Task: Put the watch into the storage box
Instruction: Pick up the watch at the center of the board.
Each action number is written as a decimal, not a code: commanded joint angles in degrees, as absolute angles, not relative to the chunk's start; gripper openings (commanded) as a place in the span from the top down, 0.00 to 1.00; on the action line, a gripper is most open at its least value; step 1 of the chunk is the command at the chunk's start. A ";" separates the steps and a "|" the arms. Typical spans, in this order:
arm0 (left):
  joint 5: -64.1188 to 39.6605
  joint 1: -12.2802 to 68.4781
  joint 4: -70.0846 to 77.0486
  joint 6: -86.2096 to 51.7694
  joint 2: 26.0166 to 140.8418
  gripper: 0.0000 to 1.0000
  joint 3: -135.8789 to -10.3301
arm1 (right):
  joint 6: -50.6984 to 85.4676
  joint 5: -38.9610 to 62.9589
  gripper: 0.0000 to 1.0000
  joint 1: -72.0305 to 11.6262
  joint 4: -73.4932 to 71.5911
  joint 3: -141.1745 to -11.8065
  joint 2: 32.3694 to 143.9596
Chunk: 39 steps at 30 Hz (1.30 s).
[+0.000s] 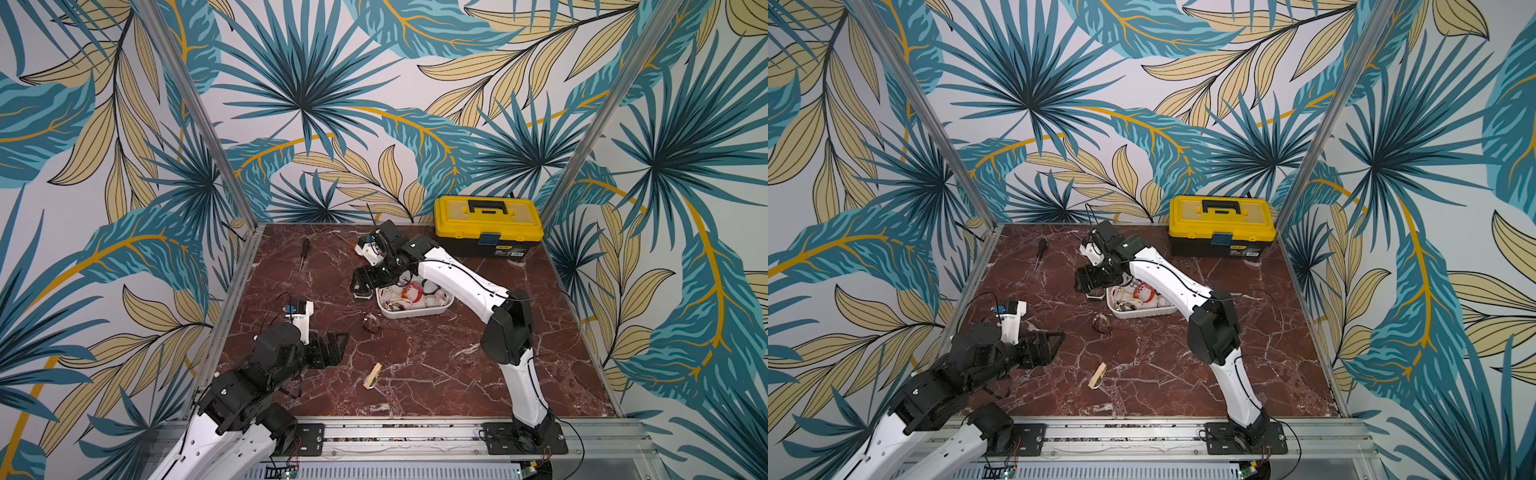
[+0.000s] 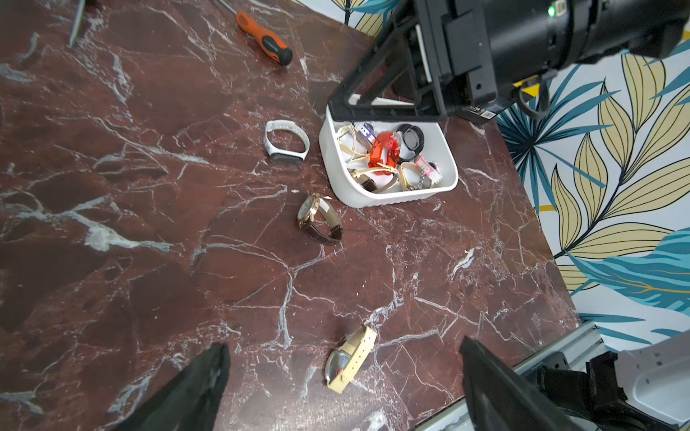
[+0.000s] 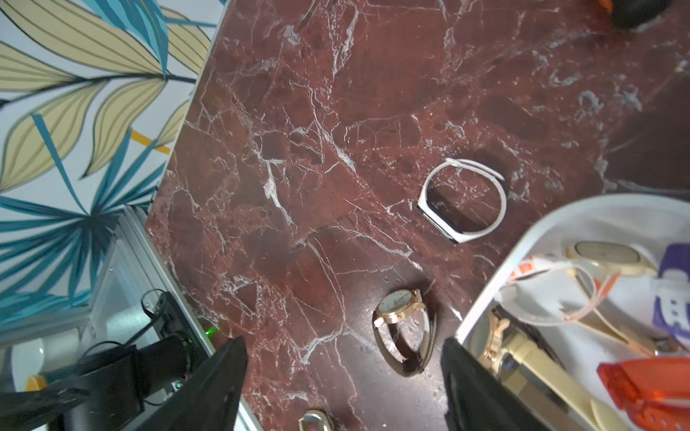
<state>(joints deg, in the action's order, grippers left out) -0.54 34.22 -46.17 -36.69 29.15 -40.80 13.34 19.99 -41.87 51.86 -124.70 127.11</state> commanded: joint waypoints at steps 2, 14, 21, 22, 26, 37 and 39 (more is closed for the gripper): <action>-0.66 36.62 -46.65 -36.83 29.38 0.00 -39.25 | 4.63 18.52 0.20 -42.80 60.84 -131.08 132.58; 9.52 43.32 -37.80 -32.11 27.91 0.00 -33.31 | -4.04 12.17 0.26 -42.85 60.67 -134.84 140.37; 11.68 43.33 -38.93 -31.37 27.95 0.00 -34.71 | -8.26 7.68 0.31 -42.89 59.38 -136.54 143.08; 11.62 43.33 -39.02 -31.46 27.95 0.00 -34.76 | -8.87 7.10 0.31 -42.89 59.31 -136.94 143.54; 11.69 43.33 -39.42 -31.89 27.95 0.00 -35.15 | -10.97 4.22 0.35 -43.24 57.96 -138.84 145.10; 11.98 43.33 -40.17 -31.88 28.04 0.00 -35.51 | -13.40 2.71 0.35 -43.95 54.40 -141.76 148.38; 12.04 43.33 -40.17 -31.84 28.04 0.00 -35.50 | -13.44 3.07 0.35 -43.95 54.23 -141.77 148.81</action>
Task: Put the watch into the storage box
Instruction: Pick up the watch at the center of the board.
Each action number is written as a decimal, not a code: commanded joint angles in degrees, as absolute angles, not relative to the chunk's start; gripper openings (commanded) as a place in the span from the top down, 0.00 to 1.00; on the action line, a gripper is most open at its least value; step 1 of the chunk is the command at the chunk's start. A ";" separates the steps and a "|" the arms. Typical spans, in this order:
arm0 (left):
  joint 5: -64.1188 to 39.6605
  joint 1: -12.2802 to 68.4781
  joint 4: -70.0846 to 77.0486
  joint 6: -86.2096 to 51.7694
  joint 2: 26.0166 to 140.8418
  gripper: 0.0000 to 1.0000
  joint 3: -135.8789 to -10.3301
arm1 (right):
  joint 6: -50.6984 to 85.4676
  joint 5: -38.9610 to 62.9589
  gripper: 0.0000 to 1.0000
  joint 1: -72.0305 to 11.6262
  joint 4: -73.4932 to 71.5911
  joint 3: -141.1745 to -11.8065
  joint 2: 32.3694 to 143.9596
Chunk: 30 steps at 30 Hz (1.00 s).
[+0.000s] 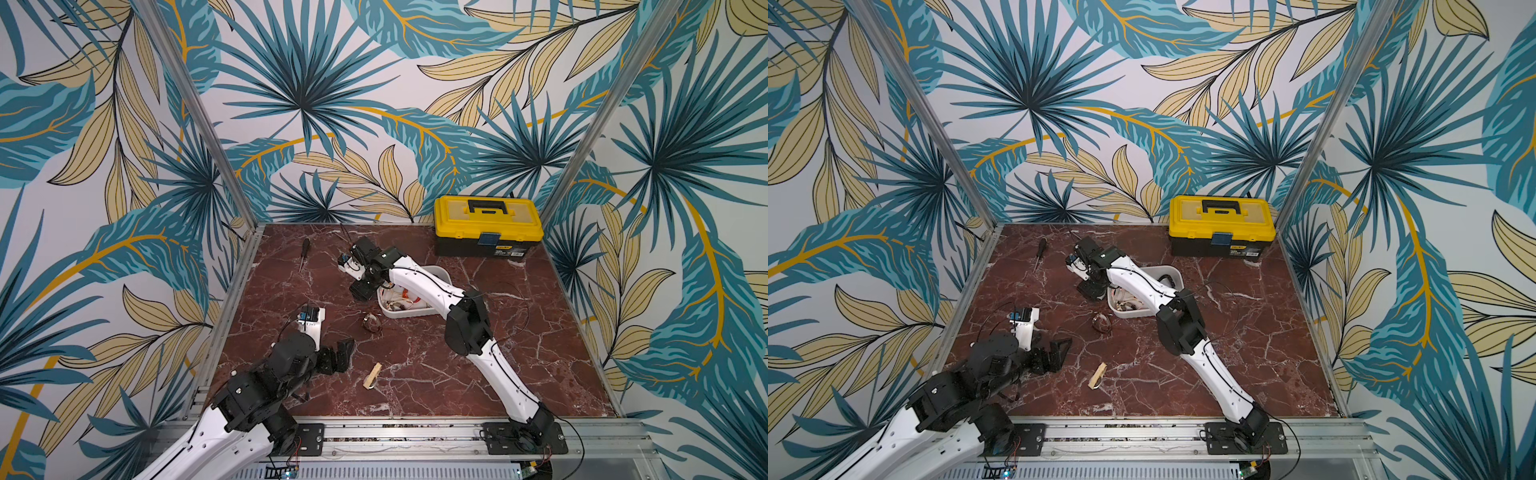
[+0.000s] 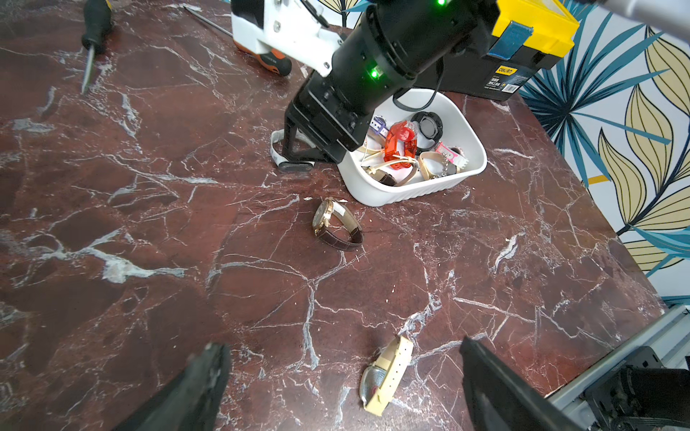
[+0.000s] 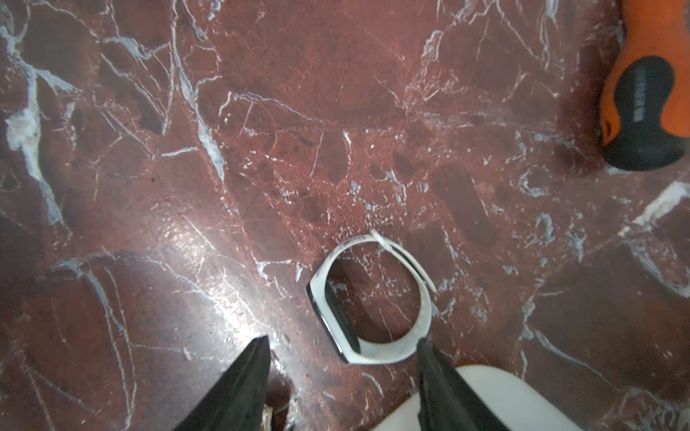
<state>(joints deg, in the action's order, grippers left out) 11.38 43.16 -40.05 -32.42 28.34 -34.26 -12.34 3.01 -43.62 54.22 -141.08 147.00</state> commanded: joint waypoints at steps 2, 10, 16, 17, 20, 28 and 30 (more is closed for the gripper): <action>12.12 43.33 -40.11 -31.77 28.06 0.00 -35.42 | -13.59 3.43 0.35 -43.95 54.16 -141.77 149.21; 11.89 43.33 -40.14 -31.82 28.47 0.00 -35.31 | -13.65 3.87 0.36 -44.01 53.71 -141.81 150.76; 11.86 43.33 -40.01 -31.82 28.48 0.00 -35.07 | -13.62 3.60 0.38 -44.36 53.79 -142.03 151.96; 11.82 43.33 -39.83 -31.82 28.52 0.00 -34.98 | -13.67 3.60 0.39 -44.47 53.86 -142.03 152.13; 11.78 43.37 -39.55 -31.73 28.47 0.00 -34.74 | -13.58 3.17 0.44 -44.56 54.10 -142.03 152.44; 11.60 43.33 -38.68 -31.35 28.48 0.00 -34.17 | -12.97 3.16 0.51 -44.56 54.36 -142.03 153.00; 11.69 43.33 -38.41 -31.29 28.55 0.00 -34.01 | -12.85 3.49 0.55 -44.56 54.57 -141.99 153.00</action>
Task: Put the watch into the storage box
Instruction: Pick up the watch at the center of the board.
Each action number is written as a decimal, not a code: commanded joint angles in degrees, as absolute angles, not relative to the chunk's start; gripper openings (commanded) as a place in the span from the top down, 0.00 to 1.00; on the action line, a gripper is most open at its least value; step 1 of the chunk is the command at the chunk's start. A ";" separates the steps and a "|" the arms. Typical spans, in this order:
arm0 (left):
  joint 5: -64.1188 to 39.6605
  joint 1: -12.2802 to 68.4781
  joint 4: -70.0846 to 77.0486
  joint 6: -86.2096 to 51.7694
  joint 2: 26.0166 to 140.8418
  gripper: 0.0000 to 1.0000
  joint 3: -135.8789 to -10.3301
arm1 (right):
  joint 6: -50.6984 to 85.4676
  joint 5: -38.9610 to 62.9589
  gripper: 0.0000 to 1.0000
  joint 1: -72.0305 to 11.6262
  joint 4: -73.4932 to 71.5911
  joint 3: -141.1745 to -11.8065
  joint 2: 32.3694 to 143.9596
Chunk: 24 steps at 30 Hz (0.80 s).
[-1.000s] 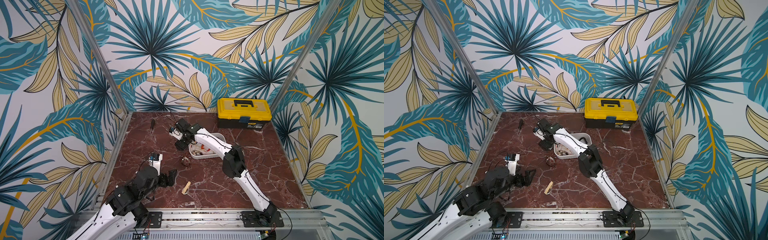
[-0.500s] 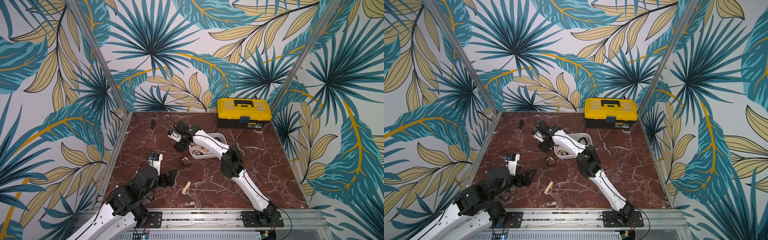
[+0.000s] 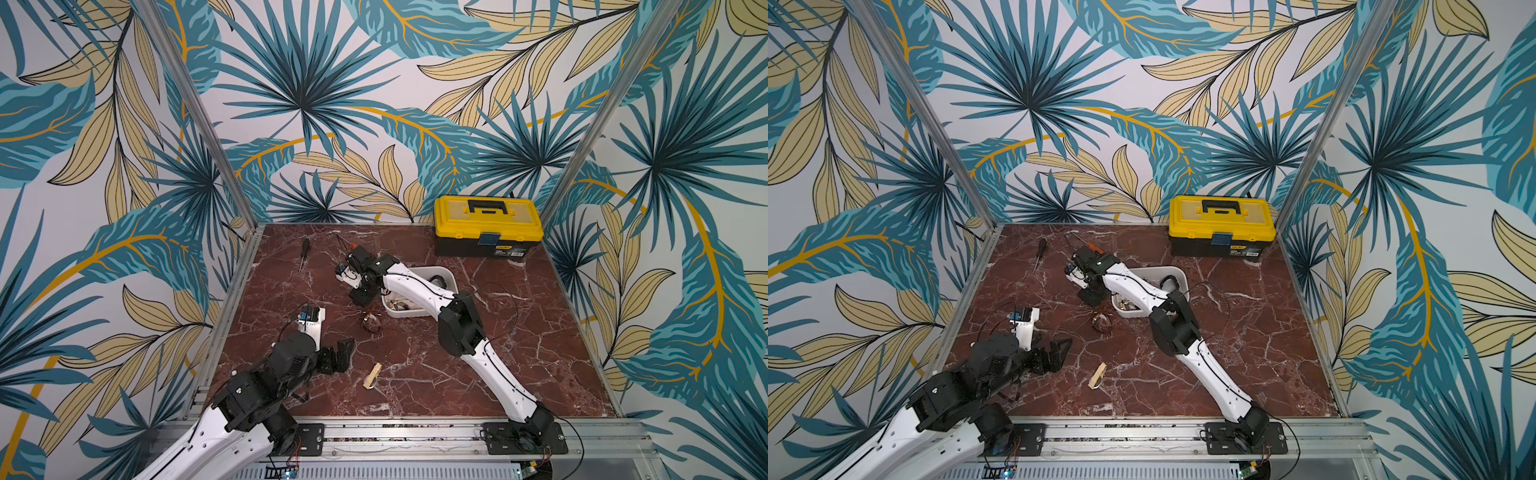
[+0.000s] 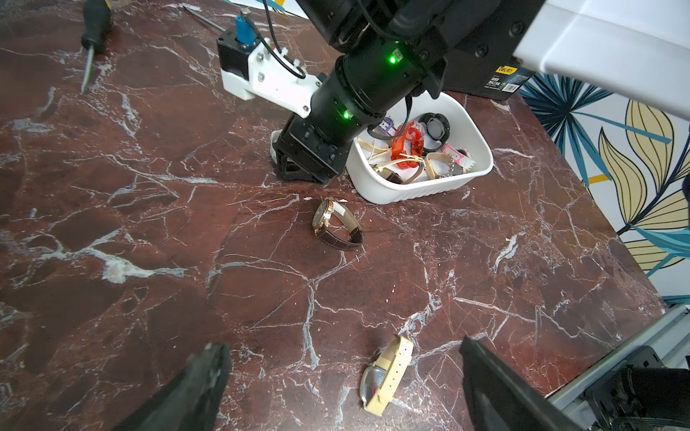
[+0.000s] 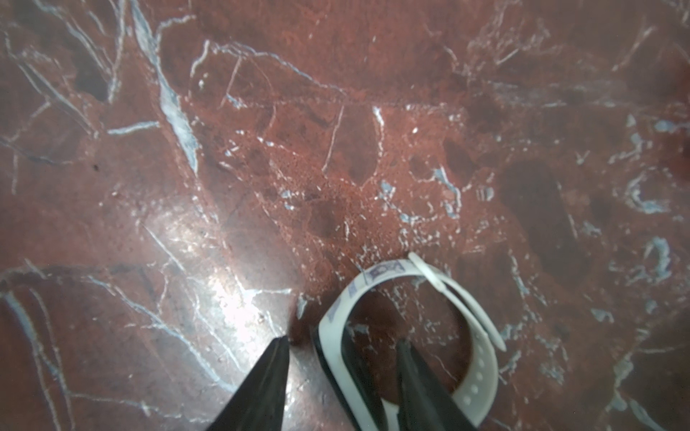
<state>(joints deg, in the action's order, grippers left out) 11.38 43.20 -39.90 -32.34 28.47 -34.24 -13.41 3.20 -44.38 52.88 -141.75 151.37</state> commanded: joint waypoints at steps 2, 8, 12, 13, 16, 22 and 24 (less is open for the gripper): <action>11.69 43.33 -38.32 -31.14 28.48 0.00 -34.01 | -12.88 3.94 0.63 -44.56 54.75 -141.94 153.10; 11.77 43.33 -38.07 -31.11 28.48 0.00 -33.84 | -11.81 4.73 0.74 -44.65 54.43 -141.78 153.02; 11.78 43.34 -37.99 -31.03 28.47 0.00 -33.68 | -10.76 5.65 0.78 -44.65 53.92 -141.70 152.75; 11.78 43.33 -37.98 -31.03 28.48 0.00 -33.74 | -10.48 6.01 0.80 -44.65 53.79 -141.68 152.65; 11.78 43.33 -37.97 -31.03 28.47 0.00 -33.66 | -9.26 6.66 0.82 -44.65 53.48 -141.68 152.02; 11.82 43.33 -38.01 -31.09 28.48 0.00 -33.71 | -5.56 9.35 0.85 -44.65 49.54 -138.74 147.53; 11.78 43.35 -38.05 -31.11 28.34 0.00 -33.84 | -3.95 10.28 0.85 -44.57 48.66 -138.22 146.25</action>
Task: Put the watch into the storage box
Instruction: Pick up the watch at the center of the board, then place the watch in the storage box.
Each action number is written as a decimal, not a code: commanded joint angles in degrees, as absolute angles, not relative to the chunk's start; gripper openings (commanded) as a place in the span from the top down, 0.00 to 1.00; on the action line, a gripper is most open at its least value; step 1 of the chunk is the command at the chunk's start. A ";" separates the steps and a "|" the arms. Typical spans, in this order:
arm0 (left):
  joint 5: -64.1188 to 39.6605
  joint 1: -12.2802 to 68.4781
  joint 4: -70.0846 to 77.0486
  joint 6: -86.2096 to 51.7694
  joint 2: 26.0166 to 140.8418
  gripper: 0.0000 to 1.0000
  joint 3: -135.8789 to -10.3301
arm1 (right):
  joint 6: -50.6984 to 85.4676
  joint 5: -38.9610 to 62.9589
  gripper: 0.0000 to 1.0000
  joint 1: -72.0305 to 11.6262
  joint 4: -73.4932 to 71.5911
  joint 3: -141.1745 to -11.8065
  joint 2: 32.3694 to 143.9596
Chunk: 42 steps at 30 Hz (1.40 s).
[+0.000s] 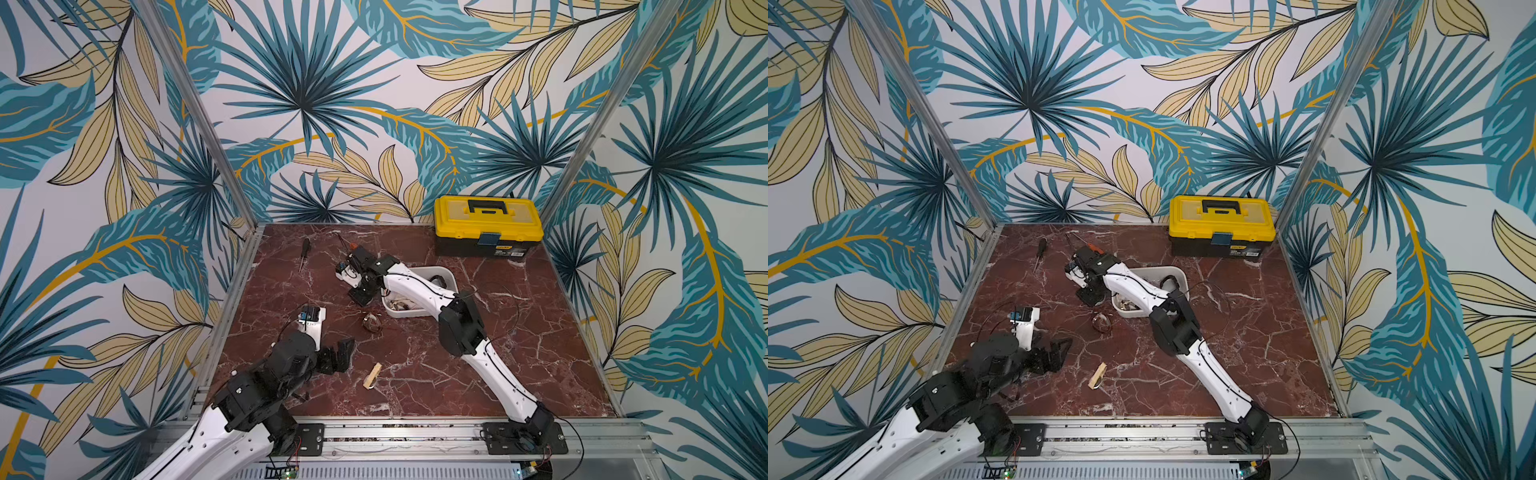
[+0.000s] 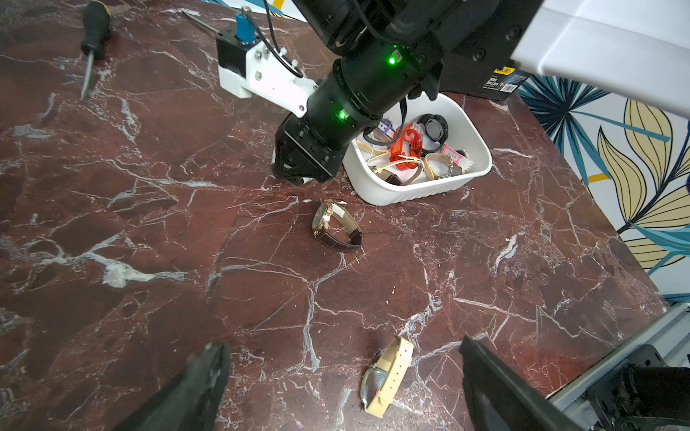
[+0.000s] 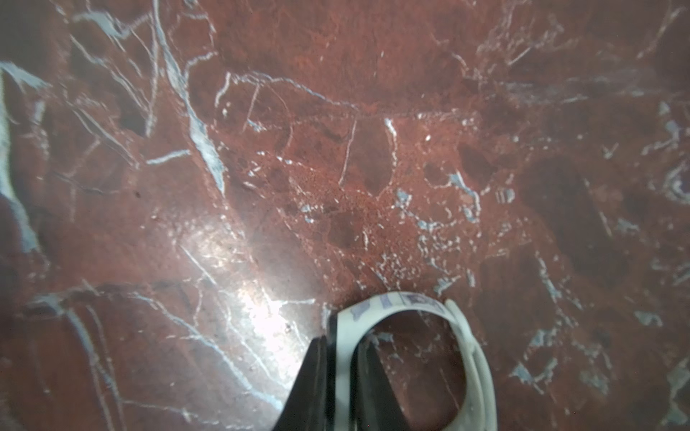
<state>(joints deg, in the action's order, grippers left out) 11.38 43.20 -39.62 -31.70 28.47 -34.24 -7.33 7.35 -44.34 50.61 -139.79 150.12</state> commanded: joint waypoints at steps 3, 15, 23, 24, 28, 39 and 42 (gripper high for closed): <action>11.69 43.35 -38.32 -31.29 27.80 0.00 -34.00 | -1.65 11.79 0.85 -44.47 47.65 -137.73 144.66; 10.74 43.33 -38.26 -31.71 25.40 0.00 -35.51 | 9.01 16.54 0.88 -41.23 41.48 -126.64 129.94; 9.88 43.33 -36.59 -31.74 27.10 0.00 -35.20 | 11.52 11.62 0.90 -38.23 43.10 -114.41 119.11; 9.73 43.33 -36.33 -31.74 27.43 0.00 -35.30 | 11.69 11.15 0.90 -37.98 43.46 -113.04 118.27; 8.99 43.33 -35.25 -31.82 28.62 0.00 -35.24 | 11.76 9.85 0.89 -37.75 43.02 -107.58 116.22; 8.53 43.33 -34.10 -32.17 30.37 0.00 -35.16 | 14.10 9.60 0.90 -37.51 41.96 -103.53 119.99; 8.62 43.33 -34.18 -32.26 30.32 0.00 -34.94 | 14.08 8.64 0.90 -37.44 42.13 -104.00 122.15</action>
<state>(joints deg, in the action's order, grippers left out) 8.75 43.20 -35.57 -31.99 30.35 -34.26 13.28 10.04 -37.54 41.95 -104.66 119.15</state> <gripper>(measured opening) 0.999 0.156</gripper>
